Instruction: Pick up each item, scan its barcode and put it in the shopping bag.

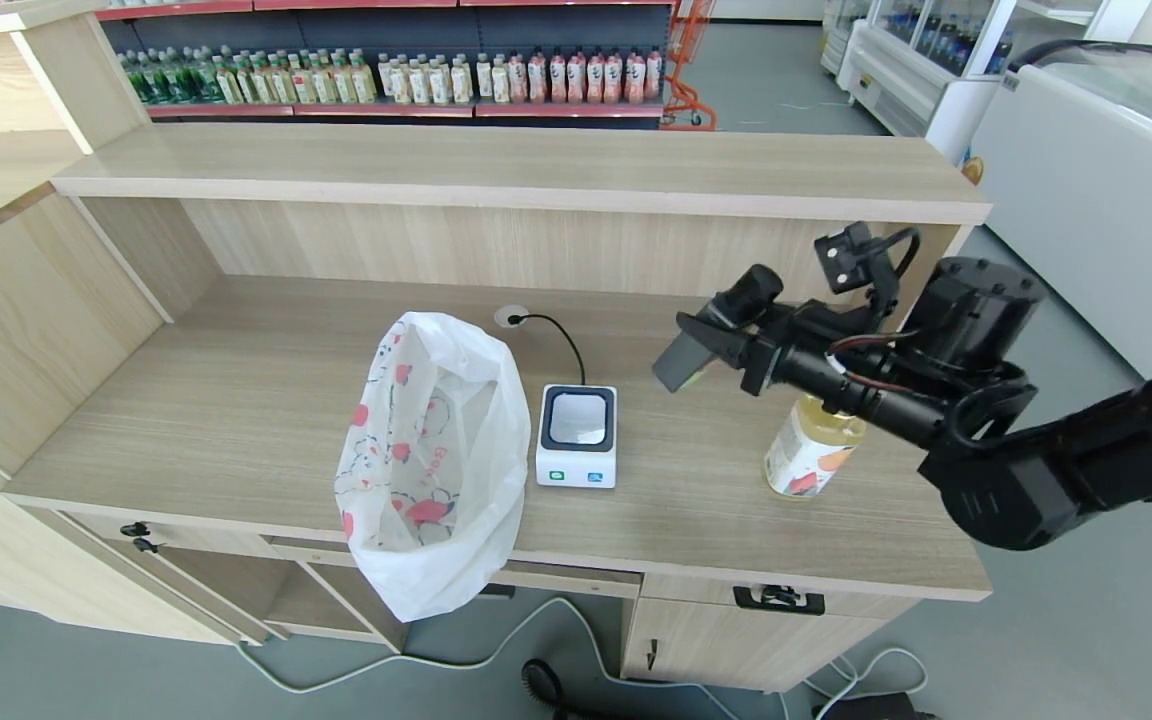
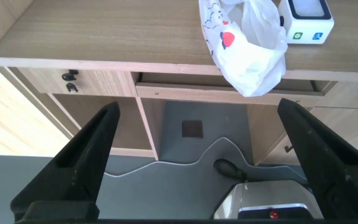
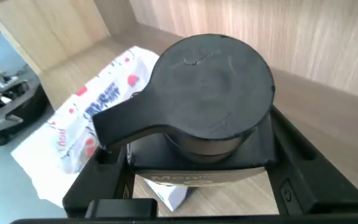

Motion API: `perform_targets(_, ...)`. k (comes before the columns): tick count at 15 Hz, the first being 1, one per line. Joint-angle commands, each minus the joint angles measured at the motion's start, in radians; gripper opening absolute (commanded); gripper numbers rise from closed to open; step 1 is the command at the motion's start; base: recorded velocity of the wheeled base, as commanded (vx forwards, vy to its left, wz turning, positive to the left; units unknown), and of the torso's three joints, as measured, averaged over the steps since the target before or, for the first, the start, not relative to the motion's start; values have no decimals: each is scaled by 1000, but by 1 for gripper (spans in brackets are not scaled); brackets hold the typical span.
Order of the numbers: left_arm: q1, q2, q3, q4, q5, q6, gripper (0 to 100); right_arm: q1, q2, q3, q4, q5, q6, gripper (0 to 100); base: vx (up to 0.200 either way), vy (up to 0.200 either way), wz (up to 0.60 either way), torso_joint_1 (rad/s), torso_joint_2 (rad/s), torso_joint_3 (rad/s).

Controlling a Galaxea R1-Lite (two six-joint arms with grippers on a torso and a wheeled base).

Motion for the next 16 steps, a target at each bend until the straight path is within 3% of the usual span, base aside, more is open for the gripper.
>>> perform_targets(1, 0, 0, 0, 0, 0, 0, 100, -1, -229, -40, 49, 137, 11, 0, 0, 0, 0, 0, 0, 0)
perform_targets(2, 0, 0, 0, 0, 0, 0, 100, 4, -298, -36, 104, 188, 6, 0, 0, 0, 0, 0, 0, 0)
perform_targets(3, 1, 0, 0, 0, 0, 0, 100, 48, -398, -9, 165, 303, -8, 0, 0, 0, 0, 0, 0, 0)
perform_targets(5, 1, 0, 0, -1, 0, 0, 100, 139, -490, 95, 136, 390, -2, 0, 0, 0, 0, 0, 0, 0)
perform_targets(6, 0, 0, 0, -1, 0, 0, 100, 148, -495, 116, 90, 416, -2, 0, 0, 0, 0, 0, 0, 0)
perform_targets(7, 1, 0, 0, 0, 0, 0, 100, 180, -472, 122, -117, 510, 48, 0, 0, 0, 0, 0, 0, 0)
perform_targets(8, 1, 0, 0, 0, 0, 0, 100, 188, -461, 118, -197, 544, 98, 0, 0, 0, 0, 0, 0, 0)
perform_targets(9, 1, 0, 0, 0, 0, 0, 100, 194, -455, 109, -364, 683, 273, 0, 0, 0, 0, 0, 0, 0)
perform_targets(10, 1, 0, 0, 0, 0, 0, 100, 192, -459, 112, -382, 824, 368, 0, 0, 0, 0, 0, 0, 0)
perform_targets(11, 0, 0, 0, 0, 0, 0, 100, 197, -472, 116, -382, 875, 362, 0, 0, 0, 0, 0, 0, 0)
perform_targets(16, 0, 0, 0, 0, 0, 0, 100, 238, -476, 104, -382, 883, 317, 0, 0, 0, 0, 0, 0, 0)
